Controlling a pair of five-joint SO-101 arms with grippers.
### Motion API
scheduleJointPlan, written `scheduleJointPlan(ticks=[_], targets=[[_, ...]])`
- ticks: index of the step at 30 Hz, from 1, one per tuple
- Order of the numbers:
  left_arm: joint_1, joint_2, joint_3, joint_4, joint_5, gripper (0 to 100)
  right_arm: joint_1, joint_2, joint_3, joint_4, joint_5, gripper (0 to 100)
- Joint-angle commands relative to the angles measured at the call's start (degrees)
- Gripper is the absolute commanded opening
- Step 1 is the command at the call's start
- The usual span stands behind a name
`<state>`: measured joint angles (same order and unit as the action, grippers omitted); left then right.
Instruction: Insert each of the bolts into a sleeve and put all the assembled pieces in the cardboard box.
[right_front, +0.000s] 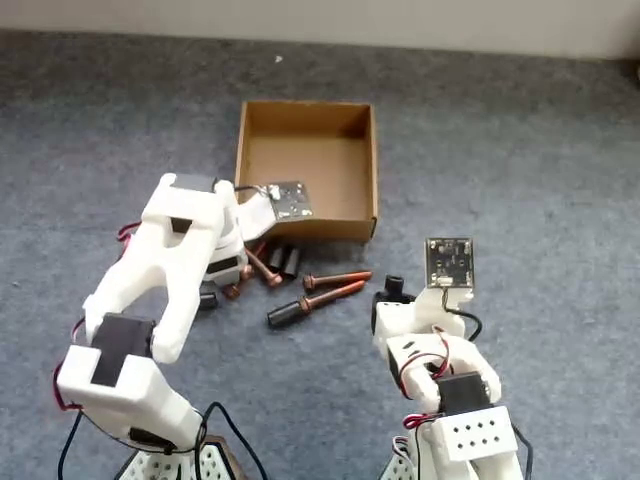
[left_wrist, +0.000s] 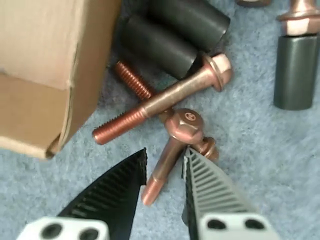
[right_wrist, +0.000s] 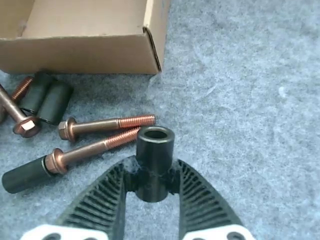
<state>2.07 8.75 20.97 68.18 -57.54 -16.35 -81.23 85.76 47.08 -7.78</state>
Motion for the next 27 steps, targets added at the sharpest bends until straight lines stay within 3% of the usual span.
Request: scheduleJointPlan(ticks=[1, 5, 11, 18, 27], targets=[[1.89, 1.36, -2.42, -0.88, -0.44, 13, 0.57, -0.84, -0.92, -1.54, 0.53, 0.5], [3.21, 1.45, -1.80, -1.58, -0.18, 13, 0.57, -0.84, -0.92, -1.54, 0.53, 0.5], [5.76, 1.36, -1.80, -1.23, -0.09, 1, 0.57, -0.84, -0.66, -1.54, 0.53, 0.5], [6.46, 0.40, -2.42, 1.58, 3.34, 0, 0.57, -0.84, 0.31, -2.95, 0.62, 0.5], [6.46, -18.86, 4.97, 2.55, 8.35, 0, 0.57, -0.84, 0.31, -2.95, 0.62, 0.5]])
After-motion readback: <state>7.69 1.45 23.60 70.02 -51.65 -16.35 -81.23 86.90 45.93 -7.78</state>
